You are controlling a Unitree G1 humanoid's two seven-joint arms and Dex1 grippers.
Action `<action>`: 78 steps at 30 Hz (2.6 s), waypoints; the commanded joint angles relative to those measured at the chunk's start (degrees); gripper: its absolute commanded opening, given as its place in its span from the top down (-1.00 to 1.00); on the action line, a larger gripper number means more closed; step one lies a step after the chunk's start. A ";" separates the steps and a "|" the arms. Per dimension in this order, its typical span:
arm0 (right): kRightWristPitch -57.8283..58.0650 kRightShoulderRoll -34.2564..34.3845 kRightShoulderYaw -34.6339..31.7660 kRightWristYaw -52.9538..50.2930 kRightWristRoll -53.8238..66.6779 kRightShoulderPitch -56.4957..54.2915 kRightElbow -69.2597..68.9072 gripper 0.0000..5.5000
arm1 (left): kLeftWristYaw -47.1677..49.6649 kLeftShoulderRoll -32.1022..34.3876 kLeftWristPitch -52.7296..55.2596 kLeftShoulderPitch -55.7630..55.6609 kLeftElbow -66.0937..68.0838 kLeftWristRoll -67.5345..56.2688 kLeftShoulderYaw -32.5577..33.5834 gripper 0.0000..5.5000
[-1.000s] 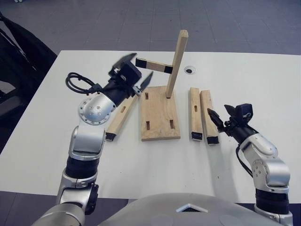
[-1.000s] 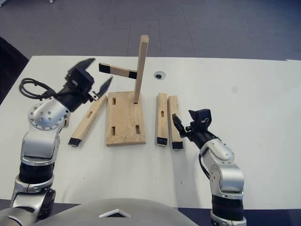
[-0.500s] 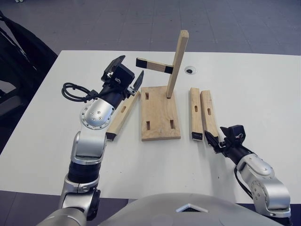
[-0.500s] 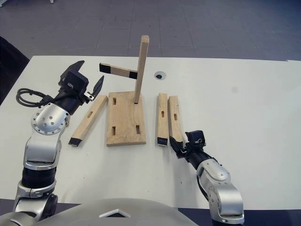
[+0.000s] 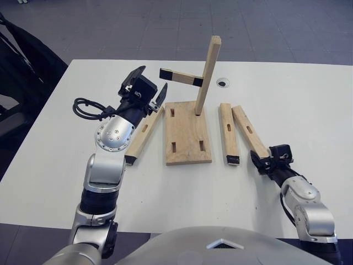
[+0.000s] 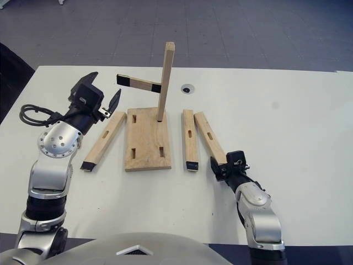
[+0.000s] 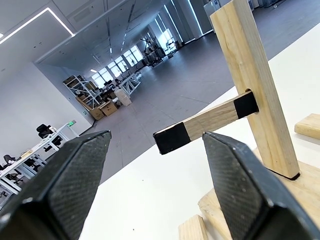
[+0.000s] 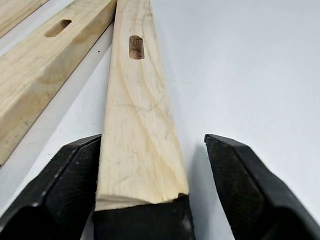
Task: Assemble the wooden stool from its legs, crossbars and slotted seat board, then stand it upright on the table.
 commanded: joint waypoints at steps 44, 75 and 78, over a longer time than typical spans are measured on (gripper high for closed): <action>23.54 -4.35 -4.78 36.75 54.90 -51.68 8.92 0.25 | 23.14 -2.39 27.27 -19.53 4.65 -117.75 14.96 -1.00; 22.13 -8.10 -3.64 39.63 51.00 -49.29 9.47 0.25 | 14.46 4.35 25.93 -17.24 5.54 -117.68 14.10 0.11; 22.05 -8.42 -3.34 40.09 50.64 -48.45 9.15 0.25 | 14.29 4.00 25.13 -16.81 5.54 -117.73 14.63 0.12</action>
